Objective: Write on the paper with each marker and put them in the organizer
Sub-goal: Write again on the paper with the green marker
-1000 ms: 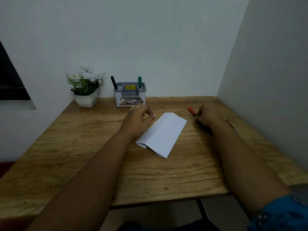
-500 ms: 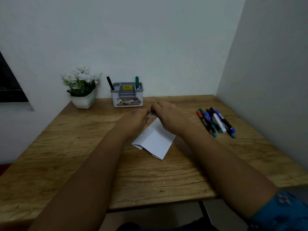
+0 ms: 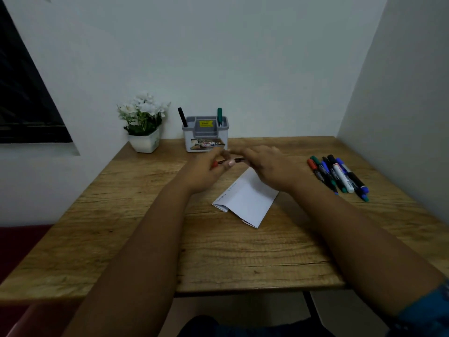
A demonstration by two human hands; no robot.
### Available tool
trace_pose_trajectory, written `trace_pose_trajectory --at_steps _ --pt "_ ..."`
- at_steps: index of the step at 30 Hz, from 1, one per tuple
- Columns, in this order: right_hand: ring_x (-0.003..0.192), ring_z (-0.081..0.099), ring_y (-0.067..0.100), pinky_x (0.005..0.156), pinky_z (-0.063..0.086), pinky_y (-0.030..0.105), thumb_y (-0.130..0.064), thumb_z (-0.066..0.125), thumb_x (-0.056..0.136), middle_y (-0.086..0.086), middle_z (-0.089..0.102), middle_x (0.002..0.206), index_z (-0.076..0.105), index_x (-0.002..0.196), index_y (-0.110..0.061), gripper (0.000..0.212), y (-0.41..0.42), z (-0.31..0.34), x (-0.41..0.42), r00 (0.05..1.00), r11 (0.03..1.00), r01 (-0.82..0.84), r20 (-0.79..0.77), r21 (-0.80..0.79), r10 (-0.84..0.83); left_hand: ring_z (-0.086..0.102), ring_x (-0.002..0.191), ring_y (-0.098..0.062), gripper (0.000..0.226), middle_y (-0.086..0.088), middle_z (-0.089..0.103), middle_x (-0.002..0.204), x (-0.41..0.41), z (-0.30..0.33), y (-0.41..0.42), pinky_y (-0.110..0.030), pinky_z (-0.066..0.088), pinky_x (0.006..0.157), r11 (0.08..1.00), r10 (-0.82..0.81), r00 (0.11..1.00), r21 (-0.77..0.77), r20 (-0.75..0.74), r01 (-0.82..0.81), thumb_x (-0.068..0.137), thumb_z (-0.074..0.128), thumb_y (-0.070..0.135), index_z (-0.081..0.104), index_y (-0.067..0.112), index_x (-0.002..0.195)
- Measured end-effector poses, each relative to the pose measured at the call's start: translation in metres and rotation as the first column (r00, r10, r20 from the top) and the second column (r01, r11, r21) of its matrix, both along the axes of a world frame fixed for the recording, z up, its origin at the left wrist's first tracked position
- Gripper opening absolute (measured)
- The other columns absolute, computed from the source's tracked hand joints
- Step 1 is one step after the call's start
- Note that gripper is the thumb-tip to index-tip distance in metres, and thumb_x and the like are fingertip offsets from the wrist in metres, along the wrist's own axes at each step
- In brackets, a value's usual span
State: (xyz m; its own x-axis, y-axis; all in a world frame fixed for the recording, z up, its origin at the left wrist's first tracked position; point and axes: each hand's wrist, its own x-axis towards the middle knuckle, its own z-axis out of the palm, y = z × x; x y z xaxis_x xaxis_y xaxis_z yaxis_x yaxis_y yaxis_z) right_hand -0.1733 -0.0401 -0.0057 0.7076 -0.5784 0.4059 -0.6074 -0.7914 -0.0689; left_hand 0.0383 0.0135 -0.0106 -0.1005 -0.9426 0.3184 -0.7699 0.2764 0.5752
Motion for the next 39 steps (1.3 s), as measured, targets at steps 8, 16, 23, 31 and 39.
trace_pose_trajectory --at_steps 8,16,23,31,39 --pt "0.096 0.067 0.012 0.082 0.056 0.028 -0.015 0.039 0.105 0.001 0.062 0.118 0.048 0.129 -0.032 0.031 -0.013 0.001 -0.029 0.808 0.780 -0.230 0.561 0.581 -0.180 0.053 0.081 -0.010 0.034 0.008 0.055 0.086 0.008 -0.012 -0.003 -0.030 0.044 0.072 0.975 -0.095 0.995 0.204 0.004 0.092 0.076 0.075 0.048 0.065 0.037 0.106" --pt "0.072 0.071 0.022 0.072 0.054 0.031 -0.049 0.043 0.099 0.014 0.074 0.081 0.053 0.104 -0.011 0.040 -0.004 -0.012 0.000 0.642 0.514 -0.402 0.634 0.757 -0.431 0.047 0.090 0.003 0.043 0.023 0.049 0.100 0.005 -0.014 -0.010 -0.028 0.040 0.075 0.923 -0.174 0.985 0.351 0.018 0.157 0.069 0.082 0.046 0.064 0.045 0.109" --pt "0.077 0.069 0.023 0.072 0.056 0.028 -0.005 0.042 0.096 0.015 0.068 0.087 0.060 0.079 0.000 0.025 -0.014 -0.025 0.010 0.550 0.379 -0.567 0.679 0.731 -0.486 0.048 0.092 0.004 0.040 0.018 0.054 0.106 0.008 -0.014 -0.014 -0.023 0.039 0.071 0.912 -0.174 0.984 0.373 -0.031 0.173 0.064 0.083 0.049 0.067 0.050 0.100" --pt "0.069 0.063 0.002 0.064 0.049 0.015 -0.001 0.063 0.084 -0.006 0.070 0.076 0.069 0.083 -0.004 0.007 -0.020 -0.022 0.006 0.854 0.697 -0.206 0.474 0.687 -0.215 0.050 0.091 0.003 0.031 0.023 0.054 0.104 0.009 -0.014 -0.016 -0.021 0.038 0.069 0.893 -0.169 0.985 0.417 -0.042 0.171 0.068 0.082 0.047 0.068 0.052 0.095" --pt "0.082 0.067 0.007 0.076 0.053 0.020 -0.005 0.068 0.083 -0.003 0.073 0.084 0.075 0.085 -0.006 0.008 -0.020 -0.028 0.006 0.909 0.813 -0.168 0.406 0.558 -0.091 0.053 0.084 -0.007 0.021 0.008 0.063 0.095 0.009 -0.013 -0.018 -0.024 0.040 0.067 0.914 -0.143 0.986 0.369 -0.091 0.167 0.076 0.080 0.030 0.074 0.039 0.094"
